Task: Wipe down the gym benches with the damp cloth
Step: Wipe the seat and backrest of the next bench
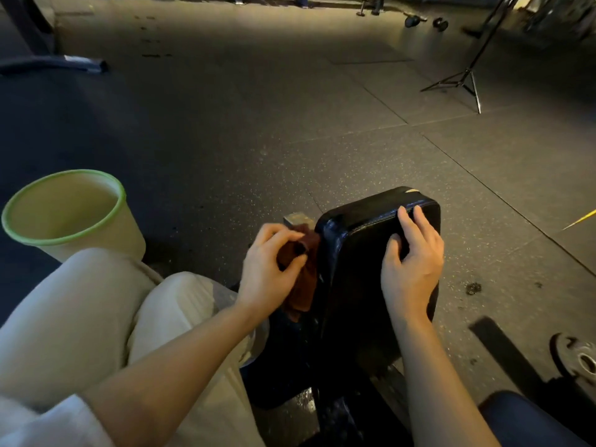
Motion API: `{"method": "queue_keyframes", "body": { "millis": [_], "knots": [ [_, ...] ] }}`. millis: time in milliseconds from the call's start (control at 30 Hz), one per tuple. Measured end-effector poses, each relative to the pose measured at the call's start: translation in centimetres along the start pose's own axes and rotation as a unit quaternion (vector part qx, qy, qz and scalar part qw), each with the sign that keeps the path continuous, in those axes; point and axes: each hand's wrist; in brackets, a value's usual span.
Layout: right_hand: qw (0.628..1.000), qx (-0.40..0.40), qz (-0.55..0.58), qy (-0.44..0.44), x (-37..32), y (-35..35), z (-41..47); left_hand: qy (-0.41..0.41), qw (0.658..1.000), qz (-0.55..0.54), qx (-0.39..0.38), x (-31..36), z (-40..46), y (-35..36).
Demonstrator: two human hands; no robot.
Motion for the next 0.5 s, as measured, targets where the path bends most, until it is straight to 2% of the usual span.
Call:
{"method": "queue_keyframes", "body": {
  "millis": [67,167,267,367,433,500],
  "knots": [
    [0.999,0.005,0.001,-0.047,-0.3,-0.4,-1.6,-0.058,0.998,-0.008,0.031,-0.6,-0.9,0.0],
    [0.991,-0.02,0.0,-0.132,-0.7,-0.1,-4.1,-0.04,0.997,-0.026,0.057,0.4,-2.0,1.4],
    [0.99,-0.043,0.006,-0.131,-0.6,0.7,-5.2,-0.041,0.997,-0.038,0.049,0.8,-3.3,3.1],
    [0.991,-0.04,0.017,-0.124,-0.3,1.1,-5.3,-0.054,0.998,-0.033,0.0,-0.9,-5.0,3.4],
    [0.991,-0.04,0.016,-0.126,-0.2,0.9,-5.3,-0.105,0.993,-0.022,-0.048,-2.1,-6.1,3.1],
    [0.991,-0.044,0.018,-0.127,-0.3,0.8,-5.3,-0.144,0.988,-0.023,-0.045,-2.3,-6.3,2.7]
  ]
}}
Point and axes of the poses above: each hand's wrist, its own z-axis towards the middle knuckle, its own y-axis out of the palm, x = y × z, and after that the axes turned 9 degrees about x, right-handed
